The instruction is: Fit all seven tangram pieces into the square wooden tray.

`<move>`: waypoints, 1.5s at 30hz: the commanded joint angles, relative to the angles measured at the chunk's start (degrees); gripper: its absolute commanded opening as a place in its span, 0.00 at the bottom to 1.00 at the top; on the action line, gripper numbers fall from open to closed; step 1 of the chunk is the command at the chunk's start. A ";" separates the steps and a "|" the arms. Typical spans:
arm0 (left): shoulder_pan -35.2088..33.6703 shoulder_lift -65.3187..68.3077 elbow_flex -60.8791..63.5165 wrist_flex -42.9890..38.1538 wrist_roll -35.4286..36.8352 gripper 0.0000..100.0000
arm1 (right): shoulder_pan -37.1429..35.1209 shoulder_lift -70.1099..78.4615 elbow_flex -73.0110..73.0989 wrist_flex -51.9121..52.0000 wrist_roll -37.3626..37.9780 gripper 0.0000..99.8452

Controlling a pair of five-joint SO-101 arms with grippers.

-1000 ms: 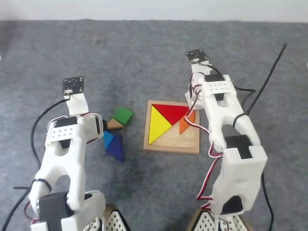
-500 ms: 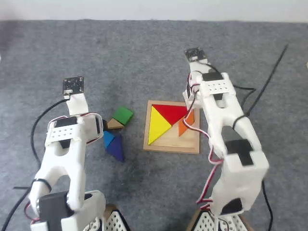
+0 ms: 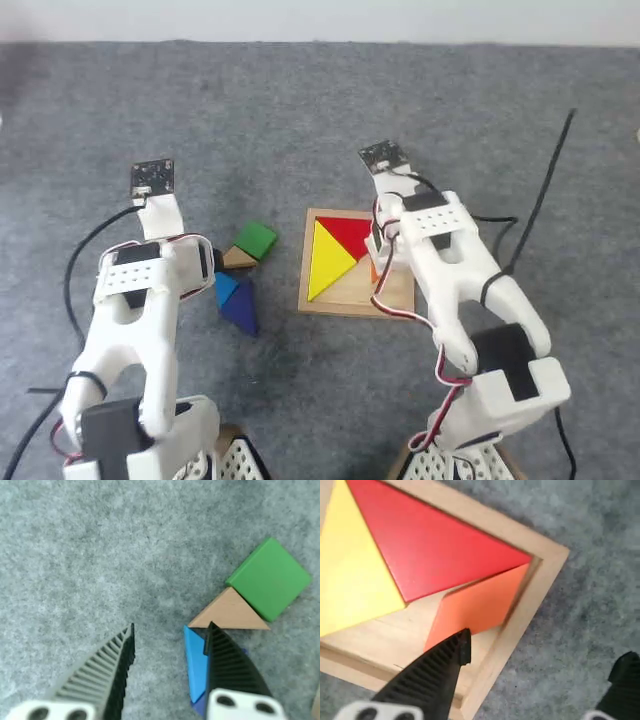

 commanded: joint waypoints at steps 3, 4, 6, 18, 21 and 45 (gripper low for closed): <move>0.26 0.00 -0.40 -0.53 -0.53 0.22 | 0.31 -1.98 0.18 -2.68 -0.18 0.44; 0.26 0.00 -0.40 -0.53 -0.53 0.22 | 0.48 -0.92 0.00 -3.30 -0.18 0.44; 0.26 0.00 -0.31 -0.53 -0.53 0.22 | 1.45 1.19 -0.44 -4.18 0.09 0.44; 0.26 0.00 -0.31 -0.53 -0.53 0.22 | 11.03 3.74 -5.27 -4.00 2.90 0.43; 0.26 0.00 -0.31 -0.53 -0.53 0.22 | 10.15 3.56 -5.27 -4.00 2.81 0.43; 0.26 -0.35 -0.31 -0.53 -0.53 0.22 | -7.78 -4.97 -3.78 3.65 -1.05 0.43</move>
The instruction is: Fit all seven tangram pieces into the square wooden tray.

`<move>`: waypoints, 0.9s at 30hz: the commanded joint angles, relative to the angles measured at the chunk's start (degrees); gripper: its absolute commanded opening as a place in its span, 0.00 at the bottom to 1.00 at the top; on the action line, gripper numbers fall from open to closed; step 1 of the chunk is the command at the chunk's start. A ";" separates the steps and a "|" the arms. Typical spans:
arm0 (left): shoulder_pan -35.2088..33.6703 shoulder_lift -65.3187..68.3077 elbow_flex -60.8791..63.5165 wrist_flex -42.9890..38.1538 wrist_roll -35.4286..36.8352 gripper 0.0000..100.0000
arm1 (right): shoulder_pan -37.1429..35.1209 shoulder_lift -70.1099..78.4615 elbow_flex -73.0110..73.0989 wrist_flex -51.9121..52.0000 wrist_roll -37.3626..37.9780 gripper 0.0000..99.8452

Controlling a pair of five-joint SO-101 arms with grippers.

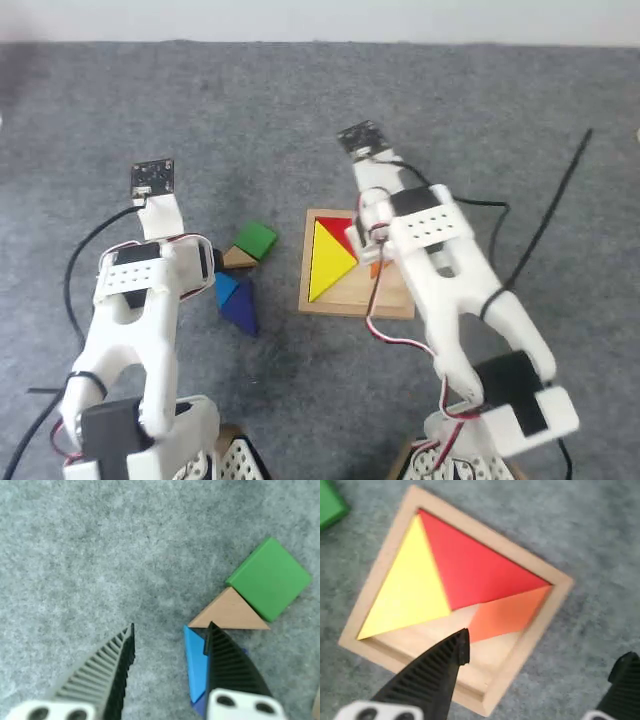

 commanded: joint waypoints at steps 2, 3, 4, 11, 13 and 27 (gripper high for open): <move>0.26 -0.35 -0.31 -0.53 -0.53 0.22 | -1.98 4.09 -0.97 -1.89 -0.88 0.44; 0.26 -0.35 -0.31 -0.53 -0.53 0.22 | -1.98 5.41 -0.97 -2.68 -0.88 0.44; 0.26 -0.26 -0.31 -0.53 -0.53 0.22 | -1.98 6.73 -0.97 -3.38 -0.88 0.44; 0.18 -0.18 -0.40 -0.53 -0.53 0.22 | -1.71 10.86 -1.23 -3.74 -0.88 0.44; 0.18 -0.18 -0.40 -0.53 -0.53 0.22 | -1.63 10.68 -1.23 -3.47 -0.79 0.44; 0.18 -0.09 -0.48 -0.53 -0.53 0.22 | 4.35 10.59 -0.97 -1.54 -0.44 0.44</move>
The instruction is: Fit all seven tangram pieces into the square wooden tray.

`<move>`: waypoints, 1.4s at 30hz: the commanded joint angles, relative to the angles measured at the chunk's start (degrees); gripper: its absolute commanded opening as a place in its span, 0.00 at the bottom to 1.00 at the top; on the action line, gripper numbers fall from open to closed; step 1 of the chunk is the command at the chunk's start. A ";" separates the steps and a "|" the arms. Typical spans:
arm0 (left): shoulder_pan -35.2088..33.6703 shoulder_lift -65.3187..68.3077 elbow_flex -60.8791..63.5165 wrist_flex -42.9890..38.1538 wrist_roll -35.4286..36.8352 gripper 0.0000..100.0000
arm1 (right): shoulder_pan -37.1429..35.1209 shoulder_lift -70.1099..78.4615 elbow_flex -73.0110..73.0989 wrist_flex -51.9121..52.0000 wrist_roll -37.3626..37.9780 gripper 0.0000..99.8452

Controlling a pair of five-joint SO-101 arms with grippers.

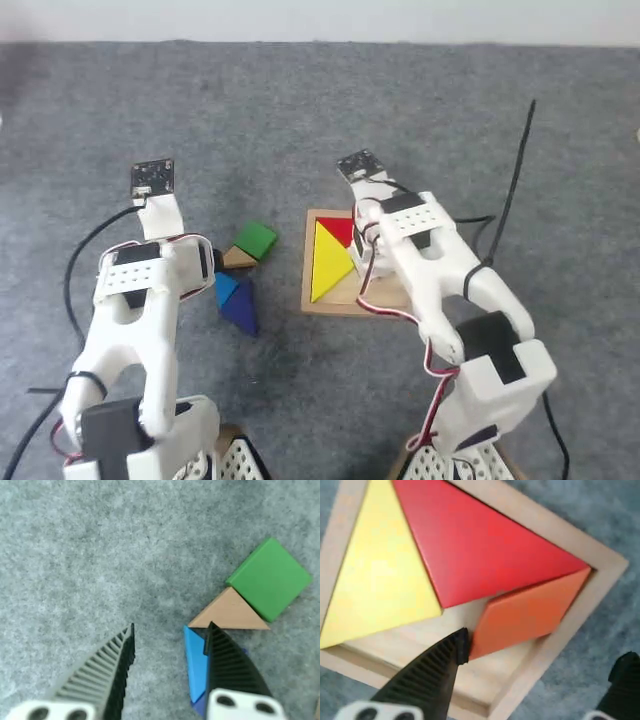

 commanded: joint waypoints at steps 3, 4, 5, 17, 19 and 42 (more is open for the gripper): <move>0.18 -0.09 -0.48 -0.53 -0.53 0.22 | 2.24 -0.84 -0.97 1.10 -0.26 0.44; 0.18 -0.09 -0.48 -0.53 -0.53 0.22 | 2.24 -0.84 -0.97 1.19 -0.26 0.44; 0.18 -0.09 -0.48 -0.53 -0.53 0.22 | 2.24 -0.84 -0.88 1.19 -0.26 0.44; 0.26 -0.09 -0.48 -0.53 -0.53 0.22 | 3.38 -5.85 -1.58 2.42 -0.26 0.44; 0.26 -0.26 -0.40 -0.53 -0.53 0.22 | 3.47 -5.85 -1.85 1.27 -0.18 0.44; 0.26 -0.09 -0.31 -0.53 -0.53 0.22 | 3.38 6.64 -14.68 -0.04 -0.44 0.44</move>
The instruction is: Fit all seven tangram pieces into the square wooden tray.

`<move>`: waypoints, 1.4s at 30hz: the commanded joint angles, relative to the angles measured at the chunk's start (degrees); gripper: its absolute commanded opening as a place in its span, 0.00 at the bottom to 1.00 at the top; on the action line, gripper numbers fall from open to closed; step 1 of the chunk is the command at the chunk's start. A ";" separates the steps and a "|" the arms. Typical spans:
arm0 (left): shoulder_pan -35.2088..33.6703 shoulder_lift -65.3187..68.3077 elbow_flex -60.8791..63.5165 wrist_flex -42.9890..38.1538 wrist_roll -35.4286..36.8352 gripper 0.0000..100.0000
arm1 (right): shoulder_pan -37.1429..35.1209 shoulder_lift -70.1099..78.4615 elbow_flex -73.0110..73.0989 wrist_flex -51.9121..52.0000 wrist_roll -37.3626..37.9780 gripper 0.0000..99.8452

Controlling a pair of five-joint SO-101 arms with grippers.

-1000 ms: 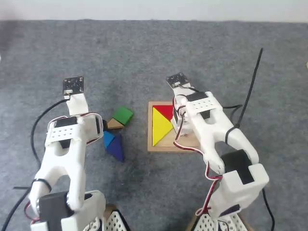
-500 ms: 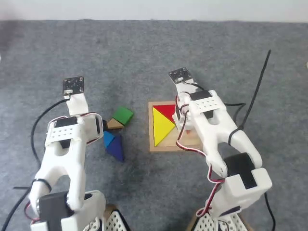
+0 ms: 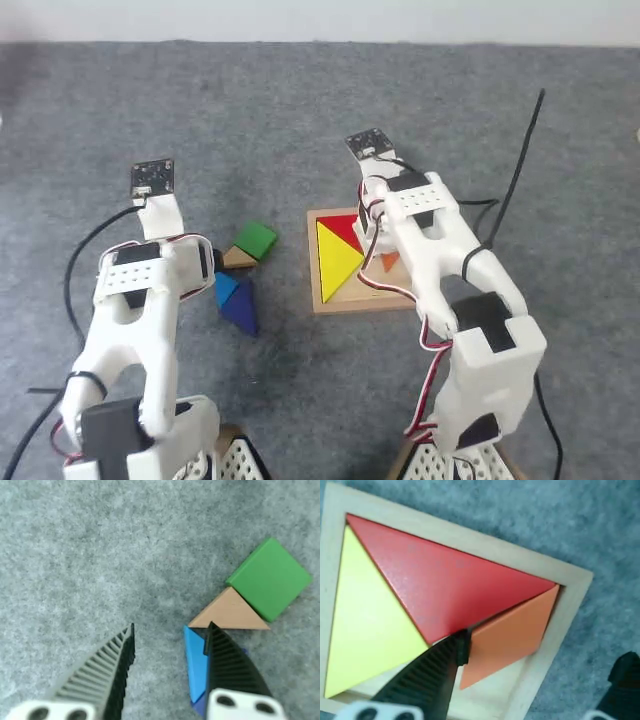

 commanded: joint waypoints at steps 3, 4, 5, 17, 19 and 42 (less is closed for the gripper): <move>0.26 -0.09 -0.31 -0.53 -0.53 0.22 | 0.75 -2.33 -3.08 -0.04 -0.44 0.44; 0.26 -0.09 -0.31 -0.53 -0.53 0.22 | 0.66 -2.77 -3.16 0.57 -0.53 0.44; 0.26 -0.09 -0.31 -0.53 -0.53 0.22 | 0.57 -3.21 -3.16 1.01 -0.53 0.44; 0.26 -0.18 -0.31 -0.53 -0.53 0.22 | 0.13 -4.70 0.70 5.05 -0.35 0.44; 0.26 -0.18 -0.31 -0.53 -0.53 0.22 | 0.22 -5.05 1.76 4.70 -0.35 0.44; 0.26 -0.09 -0.31 -0.44 -0.53 0.22 | 2.24 -5.67 -1.05 0.40 -2.64 0.44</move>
